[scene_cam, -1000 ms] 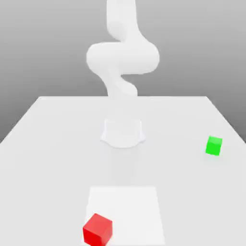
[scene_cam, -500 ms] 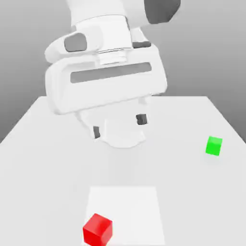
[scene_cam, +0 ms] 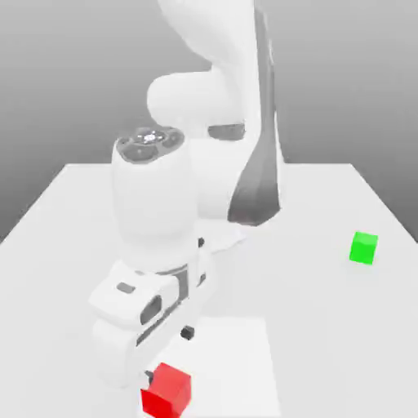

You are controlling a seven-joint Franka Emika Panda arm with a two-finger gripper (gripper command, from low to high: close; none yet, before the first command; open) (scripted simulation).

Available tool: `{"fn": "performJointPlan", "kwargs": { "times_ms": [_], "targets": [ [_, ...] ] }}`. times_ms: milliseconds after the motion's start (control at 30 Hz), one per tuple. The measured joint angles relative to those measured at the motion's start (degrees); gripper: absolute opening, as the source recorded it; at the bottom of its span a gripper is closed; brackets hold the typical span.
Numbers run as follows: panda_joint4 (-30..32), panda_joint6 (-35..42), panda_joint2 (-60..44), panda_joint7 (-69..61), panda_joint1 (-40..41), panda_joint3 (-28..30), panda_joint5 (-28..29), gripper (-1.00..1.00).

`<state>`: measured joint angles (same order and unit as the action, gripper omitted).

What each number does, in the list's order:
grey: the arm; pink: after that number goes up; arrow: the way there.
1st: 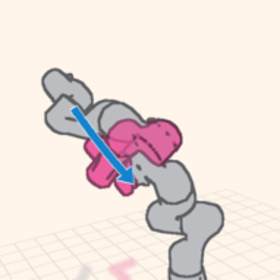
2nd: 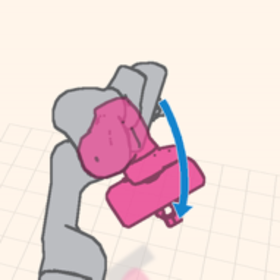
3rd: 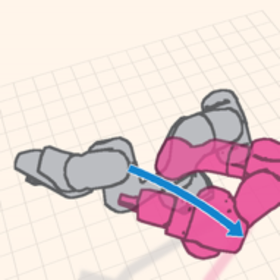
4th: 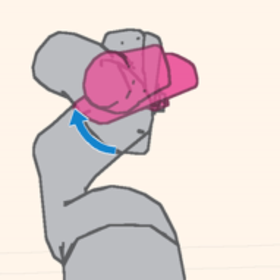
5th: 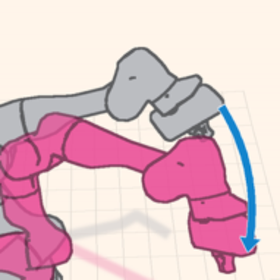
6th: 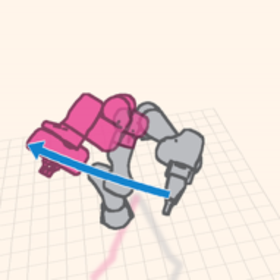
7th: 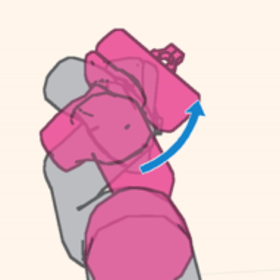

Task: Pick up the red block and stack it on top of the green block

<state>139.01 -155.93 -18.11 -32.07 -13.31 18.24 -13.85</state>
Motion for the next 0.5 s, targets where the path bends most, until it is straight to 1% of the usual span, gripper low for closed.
{"fn": "performJointPlan", "kwargs": {
  "times_ms": [67, 100, 333, 500],
  "targets": [
    [-0.7, -3.0, -3.9, -2.1, 1.9, -2.4, -2.5, 0.0],
    [-0.9, -4.2, -5.4, -2.8, 2.6, -3.3, -3.6, -1.0],
    [-1.0, -4.1, -5.5, -2.9, 2.7, -3.4, -3.6, -1.0],
    [0.7, 2.3, 2.9, 1.9, -0.5, 0.8, 2.7, -1.0]
  ]
}}
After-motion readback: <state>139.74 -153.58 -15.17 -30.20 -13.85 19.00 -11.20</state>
